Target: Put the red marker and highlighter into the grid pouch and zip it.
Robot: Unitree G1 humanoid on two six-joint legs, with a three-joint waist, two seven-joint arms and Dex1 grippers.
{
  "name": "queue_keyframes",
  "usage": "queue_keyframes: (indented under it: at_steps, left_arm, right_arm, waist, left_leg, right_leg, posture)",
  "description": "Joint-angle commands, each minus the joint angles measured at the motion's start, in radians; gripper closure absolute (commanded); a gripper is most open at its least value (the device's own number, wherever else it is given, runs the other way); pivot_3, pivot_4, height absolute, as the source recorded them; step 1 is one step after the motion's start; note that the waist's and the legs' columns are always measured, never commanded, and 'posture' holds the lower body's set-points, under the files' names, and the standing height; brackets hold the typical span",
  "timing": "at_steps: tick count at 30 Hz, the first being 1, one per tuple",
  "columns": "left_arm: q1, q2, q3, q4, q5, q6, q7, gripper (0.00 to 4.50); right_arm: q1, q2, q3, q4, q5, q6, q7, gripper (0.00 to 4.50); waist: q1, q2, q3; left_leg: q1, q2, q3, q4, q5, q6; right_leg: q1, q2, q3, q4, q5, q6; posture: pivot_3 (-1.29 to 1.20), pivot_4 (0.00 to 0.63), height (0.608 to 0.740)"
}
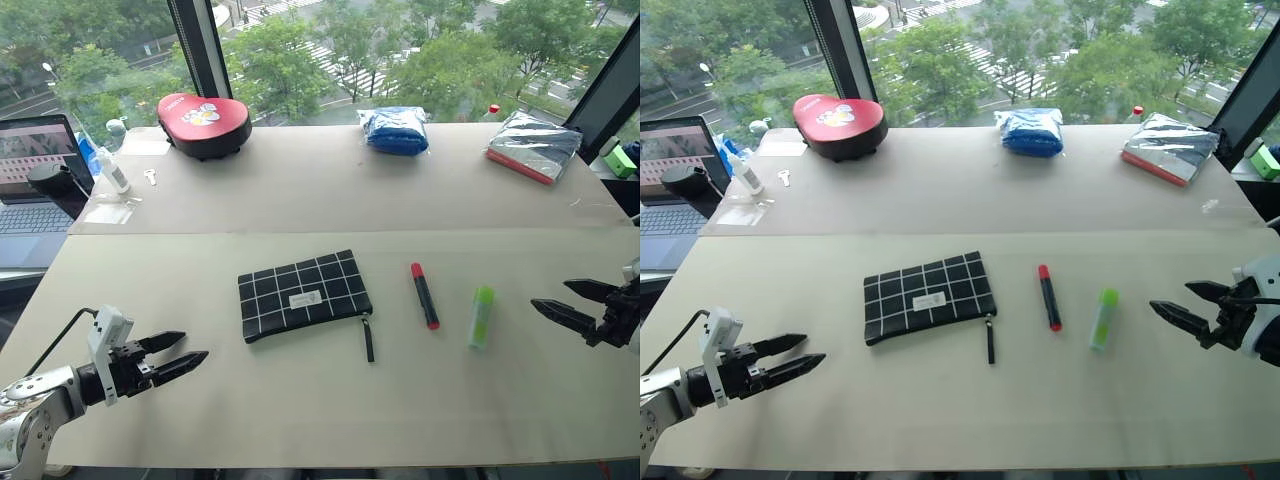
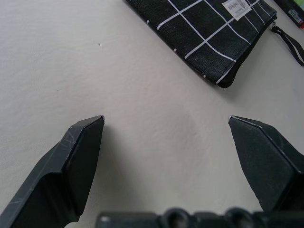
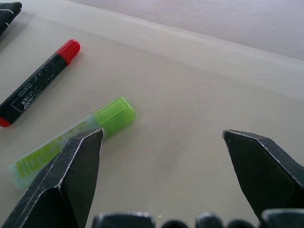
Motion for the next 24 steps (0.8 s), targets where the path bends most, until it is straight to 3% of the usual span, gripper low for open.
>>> queue_keyframes:
  at_steps: [1,7,8,9,11,15,21,24]
  left_arm:
    - [-0.012,0.01,0.009,-0.012,-0.008,-0.002,0.001,0.0]
    - [-0.086,0.034,-0.02,0.047,-0.021,-0.008,-0.072,0.0]
    - [-0.099,0.04,-0.047,0.072,0.044,-0.114,-0.096,0.0]
    - [-0.1,0.051,-0.081,0.099,0.126,-0.237,-0.115,0.0]
    - [-0.092,0.072,-0.136,0.156,0.268,-0.473,-0.139,0.0]
    - [-0.15,0.07,-0.172,0.293,0.405,-0.835,-0.123,0.0]
    - [-0.229,0.069,-0.209,0.375,0.465,-1.084,-0.113,0.0]
    - [-0.253,0.066,-0.238,0.366,0.47,-1.121,-0.115,0.0]
  right_arm:
    - [-0.007,-0.006,-0.017,-0.022,0.011,-0.001,-0.005,0.05]
    - [-0.011,0.016,-0.007,-0.042,0.032,0.026,-0.019,0.05]
    - [-0.03,0.026,-0.016,-0.044,0.053,0.043,-0.025,0.05]
    - [-0.049,0.033,-0.024,-0.048,0.072,0.063,-0.033,0.56]
    - [-0.075,0.042,-0.027,-0.063,0.098,0.086,-0.042,1.08]
    - [-0.096,0.058,0.007,-0.129,0.139,0.133,-0.036,2.55]
    - [-0.138,0.113,0.13,-0.306,0.218,0.213,-0.035,4.48]
    - [-0.167,0.147,0.211,-0.374,0.232,0.233,-0.037,4.48]
  waist:
    - [0.0,0.0,0.0]
    - [0.002,0.0,0.0]
    - [0.003,0.0,0.0]
    - [0.002,0.0,0.0]
    - [-0.001,0.0,0.0]
    - [-0.001,0.0,0.0]
    - [0.001,0.0,0.0]
    - [0.0,0.0,0.0]
  left_leg:
    - [0.0,0.0,0.0,0.0,0.0,0.0]
    - [0.0,0.0,0.0,0.0,0.0,0.0]
    - [0.0,0.0,0.0,0.0,0.0,0.0]
    - [0.0,0.0,0.0,0.0,0.0,0.0]
    - [0.0,0.0,0.0,0.0,0.0,-0.001]
    - [0.001,0.001,0.006,-0.003,0.001,-0.001]
    - [0.001,0.001,0.006,-0.003,0.0,0.0]
    - [0.001,0.001,0.006,-0.003,0.0,0.0]
  right_leg:
    - [0.0,0.0,0.0,0.0,0.0,0.0]
    - [0.0,0.0,0.0,0.0,0.0,0.0]
    - [0.0,0.0,0.0,0.0,0.0,0.0]
    - [0.0,0.0,0.0,0.001,0.0,0.0]
    - [0.0,0.0,0.0,0.0,0.0,0.0]
    - [-0.001,-0.001,0.005,-0.002,0.001,0.0]
    - [-0.002,-0.001,0.005,-0.002,0.001,0.0]
    - [-0.002,0.0,0.005,-0.002,0.001,0.001]
  posture:
    - [0.0,0.15,0.74]
    - [0.0,0.15,0.74]
    - [0.0,0.15,0.74]
    - [0.0,0.15,0.74]
    - [0.0,0.15,0.74]
    - [0.0,0.15,0.74]
    - [0.0,0.15,0.74]
    - [0.0,0.15,0.74]
